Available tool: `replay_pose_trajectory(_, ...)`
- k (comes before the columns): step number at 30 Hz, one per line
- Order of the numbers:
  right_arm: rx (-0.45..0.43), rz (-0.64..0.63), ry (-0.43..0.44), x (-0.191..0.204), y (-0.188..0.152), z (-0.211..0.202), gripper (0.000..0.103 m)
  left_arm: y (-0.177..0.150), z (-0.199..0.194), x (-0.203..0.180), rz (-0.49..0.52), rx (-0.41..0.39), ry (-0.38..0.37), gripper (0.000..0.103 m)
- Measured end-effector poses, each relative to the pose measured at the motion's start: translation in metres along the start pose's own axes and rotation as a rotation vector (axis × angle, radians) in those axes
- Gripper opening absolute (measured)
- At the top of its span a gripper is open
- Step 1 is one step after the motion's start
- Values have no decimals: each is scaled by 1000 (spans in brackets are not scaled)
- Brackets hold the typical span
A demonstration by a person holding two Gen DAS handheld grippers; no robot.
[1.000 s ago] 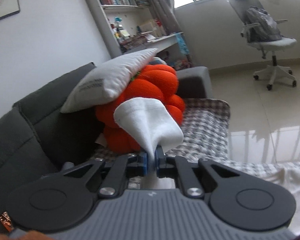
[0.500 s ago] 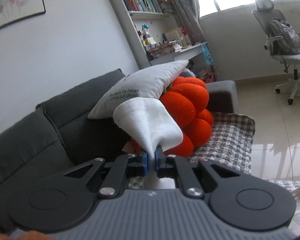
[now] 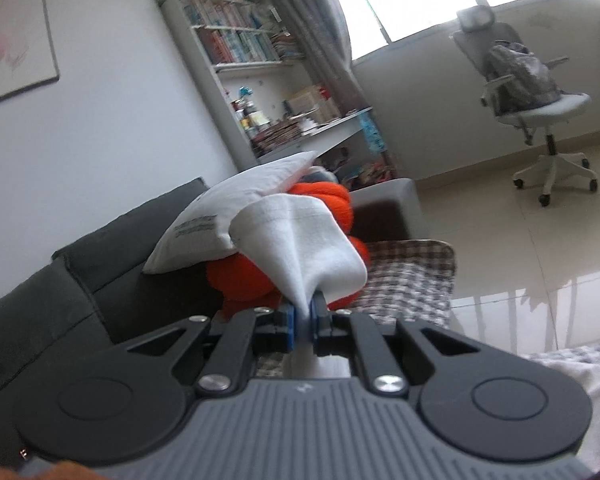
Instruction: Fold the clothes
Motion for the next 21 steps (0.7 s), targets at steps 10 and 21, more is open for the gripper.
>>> replay_pose_trajectory(10,-25,78,-48,-64,-22,-21,9,-16,13,-9,126,98,64,21)
replay_pose_trajectory(21,53,253,-156,-154,-84,-34,9,-36,26,-18,267,193,132,21)
Point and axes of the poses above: each gripper's, at about its wrist camera, not at the fingertips, and z roughly the way its jaws point, x to its left, y to its top, the point moved 2 cm from there along z, roughly the way its jaws point, and after that the axes turned 3 degrees about z, right-handed, at the moved point
